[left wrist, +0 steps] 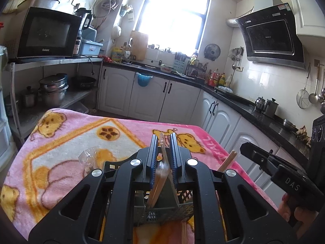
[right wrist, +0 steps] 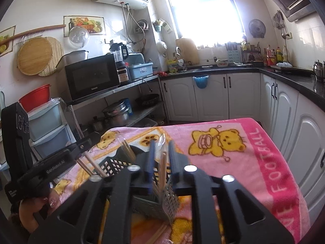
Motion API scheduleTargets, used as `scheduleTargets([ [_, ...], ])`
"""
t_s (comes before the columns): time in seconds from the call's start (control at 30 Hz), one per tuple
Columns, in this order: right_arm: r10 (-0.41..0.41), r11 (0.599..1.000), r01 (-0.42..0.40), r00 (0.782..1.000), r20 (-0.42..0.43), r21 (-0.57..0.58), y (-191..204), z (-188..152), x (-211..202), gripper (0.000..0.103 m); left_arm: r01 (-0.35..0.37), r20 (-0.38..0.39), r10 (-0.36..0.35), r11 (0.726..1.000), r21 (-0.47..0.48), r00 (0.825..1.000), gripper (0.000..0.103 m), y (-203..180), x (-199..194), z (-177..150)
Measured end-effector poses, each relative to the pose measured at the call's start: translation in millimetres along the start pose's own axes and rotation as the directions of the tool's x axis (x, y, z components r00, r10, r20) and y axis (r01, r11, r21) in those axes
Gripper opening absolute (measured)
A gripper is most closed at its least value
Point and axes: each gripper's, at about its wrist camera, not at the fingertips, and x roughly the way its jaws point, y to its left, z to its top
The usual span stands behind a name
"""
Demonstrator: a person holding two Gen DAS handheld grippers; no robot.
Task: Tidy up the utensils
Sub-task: 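Open both tools to release the chopsticks and withdraw from the caddy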
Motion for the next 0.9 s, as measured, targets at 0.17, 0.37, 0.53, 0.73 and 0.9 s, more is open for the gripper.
scheduleTargets([
  [0.17, -0.001, 1.0, 0.001, 0.999, -0.036, 0.006, -3.8, -5.5, -4.3, 0.027, 0.005, -0.015, -0.005, 1.0, 0.003, 1.0, 0.026, -2.8, -6.0, -2.5],
  [0.37, 0.0, 1.0, 0.001, 0.999, -0.052, 0.001, -4.5, -10.3, -13.2, 0.041, 0.009, -0.007, -0.009, 1.0, 0.006, 1.0, 0.039, -5.7, -18.6, -1.7],
  [0.53, 0.005, 1.0, -0.006, 0.999, -0.051, -0.02, 0.4, -12.4, -21.1, 0.05, 0.01, 0.004, -0.01, 1.0, 0.005, 1.0, 0.051, -5.9, -29.8, 2.3],
  [0.73, 0.012, 1.0, -0.013, 0.999, -0.053, -0.022, 3.4, -16.0, -31.4, 0.06, 0.006, 0.02, -0.006, 1.0, 0.002, 1.0, 0.071, -7.5, -48.5, 4.6],
  [0.9, 0.016, 0.999, -0.018, 0.999, -0.044, -0.035, 8.6, -21.8, -46.1, 0.07, -0.012, 0.054, 0.011, 1.0, 0.004, 0.998, 0.088, -6.2, -70.1, 5.3],
])
